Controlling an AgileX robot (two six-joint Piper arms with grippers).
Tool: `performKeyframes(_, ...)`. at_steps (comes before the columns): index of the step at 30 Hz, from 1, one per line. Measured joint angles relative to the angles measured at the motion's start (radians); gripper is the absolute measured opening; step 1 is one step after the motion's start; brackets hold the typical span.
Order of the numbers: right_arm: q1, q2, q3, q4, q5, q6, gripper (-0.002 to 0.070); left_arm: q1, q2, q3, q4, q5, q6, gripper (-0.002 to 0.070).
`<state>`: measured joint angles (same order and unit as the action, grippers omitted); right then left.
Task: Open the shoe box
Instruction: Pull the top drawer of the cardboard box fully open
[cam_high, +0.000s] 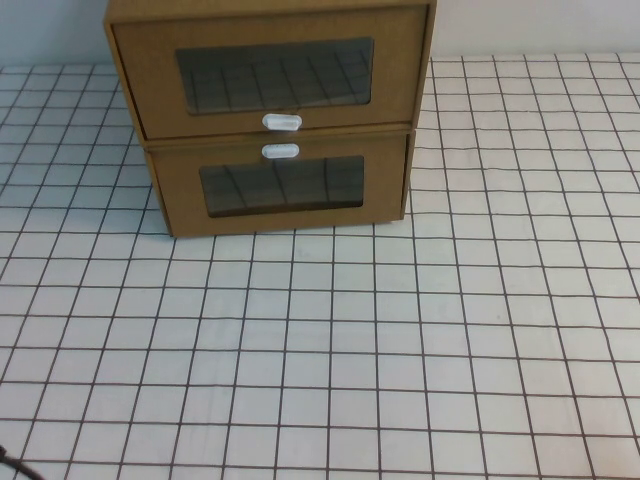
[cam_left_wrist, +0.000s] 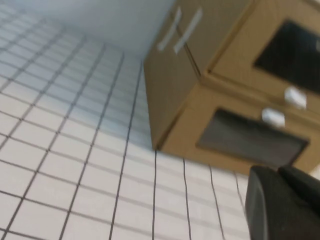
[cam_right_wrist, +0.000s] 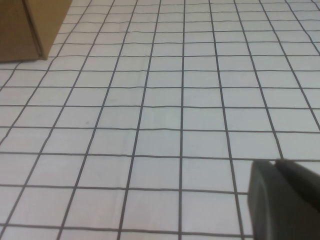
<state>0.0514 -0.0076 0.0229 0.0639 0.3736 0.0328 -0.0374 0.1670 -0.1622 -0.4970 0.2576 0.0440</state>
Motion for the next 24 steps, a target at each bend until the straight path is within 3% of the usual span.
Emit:
performKeyframes(8,0.000,0.000,0.000,0.000,0.000,0.000,-0.0013,0.000,0.474,-0.449,0.027,0.348,0.227,-0.0002)
performKeyframes(17,0.000,0.000,0.000,0.000,0.000,0.000,-0.0013,0.000,0.945,-1.040,-0.097,0.499,0.516,-0.0002)
performKeyframes(24,0.000,0.000,0.000,0.000,0.000,0.000,-0.0014,-0.072,1.285,-1.495,-0.123,0.596,0.558,-0.0002)
